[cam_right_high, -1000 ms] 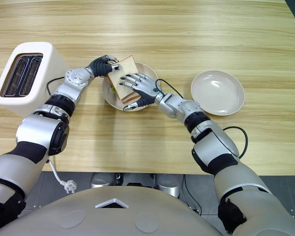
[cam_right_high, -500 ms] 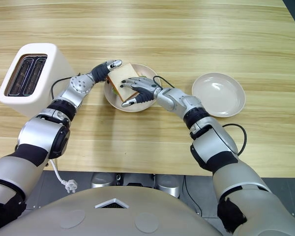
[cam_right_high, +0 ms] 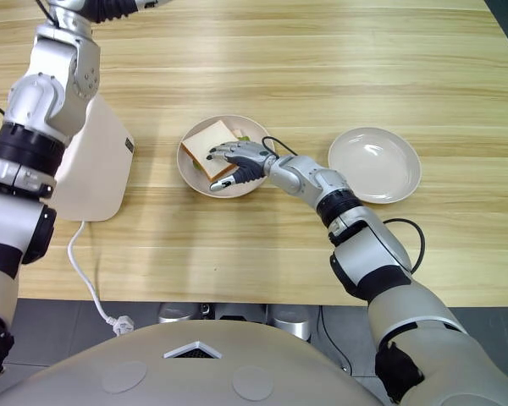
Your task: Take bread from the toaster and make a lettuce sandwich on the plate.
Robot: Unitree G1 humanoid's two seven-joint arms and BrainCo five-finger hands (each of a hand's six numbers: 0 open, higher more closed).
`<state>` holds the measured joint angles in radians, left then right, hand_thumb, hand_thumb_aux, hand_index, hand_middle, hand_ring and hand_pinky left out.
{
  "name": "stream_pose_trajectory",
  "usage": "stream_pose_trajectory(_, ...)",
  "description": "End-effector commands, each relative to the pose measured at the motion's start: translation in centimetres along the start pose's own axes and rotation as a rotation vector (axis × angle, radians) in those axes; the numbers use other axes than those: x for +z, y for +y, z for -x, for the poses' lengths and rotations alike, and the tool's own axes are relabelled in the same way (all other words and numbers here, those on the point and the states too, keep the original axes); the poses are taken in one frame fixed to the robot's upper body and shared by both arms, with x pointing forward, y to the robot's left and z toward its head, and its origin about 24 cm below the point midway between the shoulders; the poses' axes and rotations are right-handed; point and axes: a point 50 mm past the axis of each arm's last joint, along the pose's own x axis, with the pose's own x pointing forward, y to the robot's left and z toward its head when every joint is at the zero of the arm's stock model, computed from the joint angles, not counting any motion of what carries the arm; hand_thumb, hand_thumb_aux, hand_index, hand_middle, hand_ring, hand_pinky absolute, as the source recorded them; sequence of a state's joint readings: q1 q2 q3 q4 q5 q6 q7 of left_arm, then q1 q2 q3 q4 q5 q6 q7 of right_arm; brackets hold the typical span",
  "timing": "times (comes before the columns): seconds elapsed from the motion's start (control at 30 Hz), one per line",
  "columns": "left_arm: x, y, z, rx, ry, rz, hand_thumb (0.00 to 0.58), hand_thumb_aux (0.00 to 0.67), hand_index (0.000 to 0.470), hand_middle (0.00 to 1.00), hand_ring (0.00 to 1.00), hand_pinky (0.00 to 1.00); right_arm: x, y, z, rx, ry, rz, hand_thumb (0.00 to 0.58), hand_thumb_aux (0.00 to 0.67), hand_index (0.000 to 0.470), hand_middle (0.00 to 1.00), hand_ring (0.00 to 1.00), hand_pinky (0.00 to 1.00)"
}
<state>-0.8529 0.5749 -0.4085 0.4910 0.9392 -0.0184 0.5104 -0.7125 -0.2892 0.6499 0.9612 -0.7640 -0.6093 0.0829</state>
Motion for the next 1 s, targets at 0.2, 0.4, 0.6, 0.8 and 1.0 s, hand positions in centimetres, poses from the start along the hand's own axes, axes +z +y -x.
stream_pose_trajectory(0.2, 1.5, 1.3, 4.3, -0.026, 0.053, 0.527, 0.0, 0.0, 0.0, 0.0, 0.0, 0.0, -1.8, -2.9, 2.6, -0.366, 0.025, -0.152, 0.0, 0.0, 0.0, 0.0, 0.0, 0.0)
stream_pose_trajectory(0.4, 1.5, 2.5, 7.6, -0.017, 0.116, 0.797, 0.0, 0.0, 0.0, 0.0, 0.0, 0.0, -1.4, -6.4, 6.4, -0.741, -0.138, -0.371, 0.452, 0.355, 0.244, 0.55, 0.55, 0.55)
stream_pose_trajectory(0.6, 1.4, 3.7, 10.2, -0.028, 0.131, 0.916, 0.58, 0.67, 0.46, 1.0, 1.0, 1.0, -1.7, -5.9, 8.5, -0.857, -0.197, -0.516, 0.58, 0.67, 0.46, 1.0, 1.0, 1.0)
stream_pose_trajectory(0.8, 1.9, 3.3, 13.0, -0.195, 0.103, 0.986, 0.58, 0.67, 0.46, 1.0, 1.0, 1.0, -0.7, -2.7, 8.5, -0.648, -0.256, -0.576, 0.58, 0.67, 0.46, 1.0, 1.0, 1.0)
stream_pose_trajectory(1.0, 3.4, 0.6, 17.6, -0.626, -0.037, 0.918, 0.58, 0.67, 0.46, 1.0, 1.0, 1.0, 0.0, 1.1, 9.1, -0.341, -0.224, -0.499, 0.58, 0.67, 0.46, 1.0, 1.0, 1.0)
